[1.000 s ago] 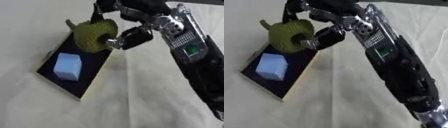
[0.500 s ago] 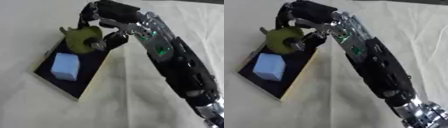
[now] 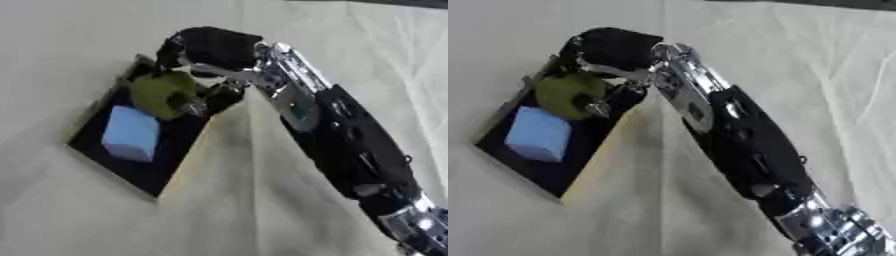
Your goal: Pick up objects on the table and place them in the box.
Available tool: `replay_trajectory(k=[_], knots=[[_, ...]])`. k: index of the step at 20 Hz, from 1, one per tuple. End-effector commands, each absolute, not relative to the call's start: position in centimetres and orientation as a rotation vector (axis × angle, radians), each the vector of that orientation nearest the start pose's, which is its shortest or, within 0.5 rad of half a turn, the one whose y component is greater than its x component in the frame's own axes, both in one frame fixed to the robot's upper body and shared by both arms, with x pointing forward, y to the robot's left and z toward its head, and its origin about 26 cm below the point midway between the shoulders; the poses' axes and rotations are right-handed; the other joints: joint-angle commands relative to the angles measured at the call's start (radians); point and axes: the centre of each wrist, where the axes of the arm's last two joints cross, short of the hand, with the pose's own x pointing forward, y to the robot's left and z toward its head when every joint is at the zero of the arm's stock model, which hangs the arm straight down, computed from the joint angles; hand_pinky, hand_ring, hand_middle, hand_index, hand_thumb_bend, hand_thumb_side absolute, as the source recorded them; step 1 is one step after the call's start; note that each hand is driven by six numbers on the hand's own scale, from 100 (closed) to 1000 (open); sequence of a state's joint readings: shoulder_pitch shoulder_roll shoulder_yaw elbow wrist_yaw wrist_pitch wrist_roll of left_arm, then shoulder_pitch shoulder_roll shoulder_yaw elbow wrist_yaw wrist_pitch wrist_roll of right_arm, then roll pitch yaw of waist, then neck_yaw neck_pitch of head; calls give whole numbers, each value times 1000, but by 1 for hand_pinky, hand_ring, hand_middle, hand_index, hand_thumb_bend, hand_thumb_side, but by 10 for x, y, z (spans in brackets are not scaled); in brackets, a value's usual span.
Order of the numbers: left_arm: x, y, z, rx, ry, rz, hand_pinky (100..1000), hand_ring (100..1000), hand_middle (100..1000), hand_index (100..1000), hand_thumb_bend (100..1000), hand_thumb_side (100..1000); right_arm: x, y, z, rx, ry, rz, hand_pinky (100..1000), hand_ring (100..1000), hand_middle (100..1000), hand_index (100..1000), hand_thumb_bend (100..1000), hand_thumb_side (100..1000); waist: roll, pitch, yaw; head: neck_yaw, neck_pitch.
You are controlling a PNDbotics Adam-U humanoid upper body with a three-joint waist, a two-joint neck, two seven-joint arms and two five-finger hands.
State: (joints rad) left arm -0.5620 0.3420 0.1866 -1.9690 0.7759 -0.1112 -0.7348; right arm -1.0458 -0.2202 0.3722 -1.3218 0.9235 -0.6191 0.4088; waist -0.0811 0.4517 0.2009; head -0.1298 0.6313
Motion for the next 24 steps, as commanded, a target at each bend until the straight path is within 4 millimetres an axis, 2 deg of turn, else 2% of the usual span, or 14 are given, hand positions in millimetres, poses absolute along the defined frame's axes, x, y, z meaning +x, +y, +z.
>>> replay_trajectory(k=[1, 2, 4, 6, 9, 13, 15, 16, 17, 18, 19, 22, 23, 24], knots=[[311, 283, 292, 1117, 3034, 1064, 903, 920, 970, 868, 100, 672, 410, -87, 284, 698, 1966, -2182, 957, 980, 841, 965, 194, 141, 9, -21, -1, 0, -9], [311, 283, 292, 1117, 3034, 1063, 903, 920, 970, 868, 100, 672, 409, -87, 287, 697, 1943, -2186, 965, 1000, 862, 975, 247, 255, 9, -21, -1, 0, -9], [311, 283, 292, 1118, 3033, 1062, 903, 920, 970, 868, 100, 672, 404, -87, 292, 696, 1930, -2170, 971, 1000, 875, 985, 318, 369, 10, -21, -2, 0, -9], [312, 282, 292, 1121, 3032, 1062, 903, 920, 970, 868, 100, 672, 401, -88, 297, 692, 1945, -2144, 975, 1000, 883, 998, 336, 397, 10, -22, -3, 0, -9], [311, 282, 292, 1126, 3031, 1060, 903, 920, 969, 868, 100, 672, 395, -90, 303, 678, 1994, -2106, 978, 1000, 885, 1000, 326, 376, 11, -25, -4, 0, -10], [311, 281, 292, 1130, 3032, 1050, 902, 919, 968, 868, 100, 672, 384, -92, 315, 629, 2090, -2041, 971, 1000, 865, 1000, 262, 286, 13, -27, -6, 1, -11], [311, 281, 292, 1131, 3034, 1045, 902, 919, 967, 868, 100, 672, 379, -96, 322, 599, 2158, -2004, 965, 999, 849, 1000, 122, 200, 15, -29, -8, 2, -12], [311, 281, 292, 1130, 3035, 1040, 901, 918, 966, 868, 100, 672, 376, -100, 325, 580, 2208, -1977, 962, 991, 840, 994, 100, 138, 15, -30, -9, 3, -13], [311, 281, 292, 1129, 3038, 1034, 901, 918, 966, 867, 100, 672, 372, -106, 330, 549, 2287, -1932, 957, 981, 827, 978, 100, 100, 16, -32, -11, 6, -15], [311, 281, 292, 1128, 3041, 1029, 901, 918, 965, 867, 100, 672, 368, -111, 335, 510, 2365, -1888, 952, 972, 817, 964, 100, 100, 17, -34, -13, 8, -17], [310, 281, 292, 1126, 3045, 1024, 901, 917, 965, 867, 100, 672, 363, -120, 340, 460, 2460, -1828, 945, 960, 801, 943, 100, 140, 18, -36, -16, 13, -19], [310, 282, 291, 1122, 3055, 1010, 900, 916, 962, 867, 100, 672, 347, -153, 352, 289, 2720, -1631, 923, 928, 773, 934, 100, 314, 20, -43, -27, 28, -20], [310, 281, 291, 1122, 3056, 1003, 899, 915, 961, 867, 100, 672, 343, -166, 354, 231, 2807, -1553, 911, 910, 764, 919, 100, 474, 21, -45, -31, 32, -20], [309, 281, 292, 1119, 3058, 996, 899, 914, 960, 867, 100, 672, 339, -180, 354, 162, 2899, -1448, 909, 904, 758, 910, 100, 360, 22, -47, -35, 35, -21]])
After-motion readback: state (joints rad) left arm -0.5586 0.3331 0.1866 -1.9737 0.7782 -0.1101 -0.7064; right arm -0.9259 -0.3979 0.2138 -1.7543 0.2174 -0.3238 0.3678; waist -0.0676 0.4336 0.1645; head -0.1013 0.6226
